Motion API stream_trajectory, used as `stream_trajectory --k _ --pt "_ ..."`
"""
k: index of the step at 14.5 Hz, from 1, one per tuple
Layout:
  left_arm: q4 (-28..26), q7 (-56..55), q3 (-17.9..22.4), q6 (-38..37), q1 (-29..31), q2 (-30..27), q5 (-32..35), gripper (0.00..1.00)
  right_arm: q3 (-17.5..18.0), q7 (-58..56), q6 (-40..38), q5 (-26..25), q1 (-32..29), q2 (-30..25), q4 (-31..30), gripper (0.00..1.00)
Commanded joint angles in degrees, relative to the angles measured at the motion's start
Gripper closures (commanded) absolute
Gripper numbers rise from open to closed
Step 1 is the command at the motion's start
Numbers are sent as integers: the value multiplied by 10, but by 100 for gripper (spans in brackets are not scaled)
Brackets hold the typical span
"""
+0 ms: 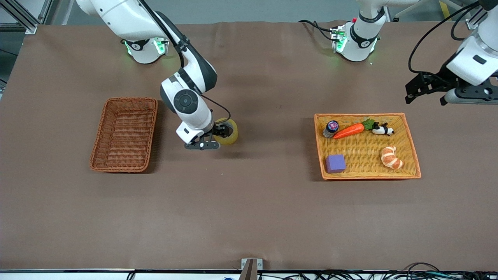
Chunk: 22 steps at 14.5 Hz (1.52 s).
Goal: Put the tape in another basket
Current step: 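Reach the right gripper to the tape and grasp its rim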
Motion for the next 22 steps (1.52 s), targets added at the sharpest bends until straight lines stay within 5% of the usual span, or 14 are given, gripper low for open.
stream_trajectory --k 1,5,8,10,11,12,18,22 --pt "-27 -1 -24 4 24 -14 10 0 8 10 25 -7 5 -8 -37 0" --pt "-28 -4 -22 17 20 -7 6 0 7 10 26 -11 15 8 -43 2" --pt "-15 -4 -18 17 11 7 4 0 7 10 26 -17 15 23 -39 25" --pt "-11 -4 -2 17 -8 13 8 0 7 10 24 -17 8 24 -31 60" --pt "-10 -4 6 16 -12 13 7 0 7 13 17 -16 8 29 -25 88" --pt "-7 -4 9 16 -12 16 5 0 7 31 12 -16 7 30 -20 98" --pt "34 -3 9 5 -5 44 9 0 6 37 -144 -17 -29 23 85 100" --pt "32 -27 9 5 -13 48 8 0 -32 -50 -218 -34 -52 -46 97 100"
